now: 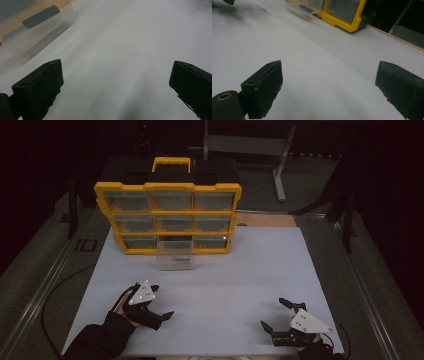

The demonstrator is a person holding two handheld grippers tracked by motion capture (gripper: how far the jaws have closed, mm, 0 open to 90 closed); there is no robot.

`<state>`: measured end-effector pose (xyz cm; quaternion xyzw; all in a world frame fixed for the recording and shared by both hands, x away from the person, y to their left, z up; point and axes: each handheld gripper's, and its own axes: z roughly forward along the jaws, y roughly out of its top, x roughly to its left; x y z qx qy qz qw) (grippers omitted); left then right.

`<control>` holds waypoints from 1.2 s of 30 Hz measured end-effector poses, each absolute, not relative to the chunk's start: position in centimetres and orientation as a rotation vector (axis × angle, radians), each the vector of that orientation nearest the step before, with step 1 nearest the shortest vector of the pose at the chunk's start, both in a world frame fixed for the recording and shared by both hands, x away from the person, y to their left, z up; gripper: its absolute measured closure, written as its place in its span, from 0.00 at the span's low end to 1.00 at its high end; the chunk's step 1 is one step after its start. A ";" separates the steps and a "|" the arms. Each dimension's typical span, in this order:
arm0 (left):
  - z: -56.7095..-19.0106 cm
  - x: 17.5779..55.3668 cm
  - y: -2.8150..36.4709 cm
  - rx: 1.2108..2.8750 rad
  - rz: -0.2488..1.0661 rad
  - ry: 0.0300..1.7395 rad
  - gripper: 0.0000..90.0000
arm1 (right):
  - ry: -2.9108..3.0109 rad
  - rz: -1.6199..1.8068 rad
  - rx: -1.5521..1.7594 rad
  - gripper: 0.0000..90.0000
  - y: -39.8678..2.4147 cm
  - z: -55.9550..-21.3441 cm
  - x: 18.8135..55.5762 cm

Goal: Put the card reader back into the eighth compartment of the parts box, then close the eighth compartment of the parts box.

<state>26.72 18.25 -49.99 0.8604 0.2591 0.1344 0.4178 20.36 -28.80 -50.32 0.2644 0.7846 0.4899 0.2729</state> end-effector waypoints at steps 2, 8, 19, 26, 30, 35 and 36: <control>-50.0 26.7 18.3 2.154 0.331 0.643 0.00 | 2.112 1.318 0.709 0.08 -28.8 -50.3 20.4; -50.1 26.7 18.1 2.154 0.341 0.635 0.00 | 2.110 1.316 0.712 0.08 -28.8 -50.3 20.3; -50.0 26.7 18.3 2.135 0.359 0.640 0.00 | 2.113 1.316 0.715 0.08 -28.8 -50.4 20.3; -49.9 26.8 18.2 2.138 0.368 0.652 0.00 | 2.113 1.311 0.712 0.08 -28.8 -50.3 20.3; -49.9 26.8 18.1 2.148 0.365 0.660 0.00 | 2.115 1.315 0.714 0.08 -28.8 -50.4 20.3; -49.6 26.8 18.1 2.145 0.371 0.663 0.00 | 2.115 1.312 0.716 0.08 -28.8 -50.4 20.3; -49.4 26.8 18.1 2.144 0.363 0.666 0.00 | 2.115 1.313 0.715 0.08 -28.8 -50.4 20.3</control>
